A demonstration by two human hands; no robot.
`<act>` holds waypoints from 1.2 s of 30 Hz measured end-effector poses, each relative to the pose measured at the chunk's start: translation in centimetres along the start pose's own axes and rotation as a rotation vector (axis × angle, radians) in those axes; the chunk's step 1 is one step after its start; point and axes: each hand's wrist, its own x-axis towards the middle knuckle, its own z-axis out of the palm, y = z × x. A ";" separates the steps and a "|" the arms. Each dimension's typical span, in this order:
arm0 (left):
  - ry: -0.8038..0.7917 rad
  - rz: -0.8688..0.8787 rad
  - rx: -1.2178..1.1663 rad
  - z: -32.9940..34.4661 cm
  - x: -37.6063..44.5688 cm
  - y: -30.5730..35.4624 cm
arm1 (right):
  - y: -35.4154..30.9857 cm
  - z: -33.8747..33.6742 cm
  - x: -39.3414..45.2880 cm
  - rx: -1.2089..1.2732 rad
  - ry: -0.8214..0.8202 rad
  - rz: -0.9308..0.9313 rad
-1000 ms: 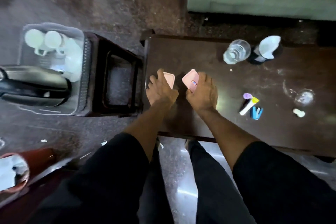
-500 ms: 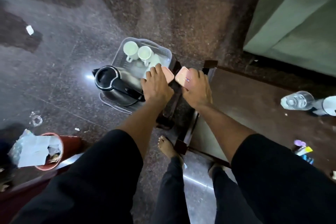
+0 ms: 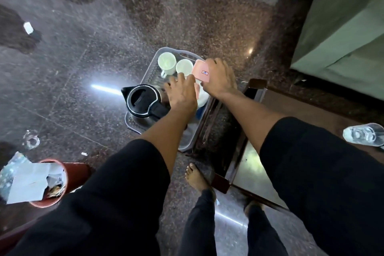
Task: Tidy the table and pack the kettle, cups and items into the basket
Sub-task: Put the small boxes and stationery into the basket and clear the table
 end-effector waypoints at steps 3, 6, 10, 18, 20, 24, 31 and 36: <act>-0.035 -0.054 -0.102 1.8 1.1 0.6 | 0.2 1.5 0.8 -0.114 0.006 -0.017; -0.039 -0.103 -0.167 3.3 2.0 1.2 | 0.2 2.5 1.7 -0.181 -0.002 -0.047; -0.041 -0.142 -0.205 4.8 3.0 1.6 | 0.0 3.5 2.6 -0.210 -0.012 -0.051; -0.024 -0.259 -0.368 6.5 2.1 2.7 | 0.4 4.8 1.7 -0.227 -0.037 -0.050; -0.032 -0.290 -0.335 6.8 2.3 2.8 | 0.5 4.7 1.7 -0.235 -0.051 -0.051; 0.000 -0.371 -0.336 6.9 2.8 3.0 | 1.0 4.7 1.7 -0.306 -0.045 -0.110; 0.150 -0.318 -0.381 7.7 1.9 3.1 | 1.9 4.1 1.4 -0.342 -0.043 -0.161; 0.164 -0.358 -0.560 8.0 2.7 2.8 | 2.1 3.9 0.7 -0.327 -0.078 -0.184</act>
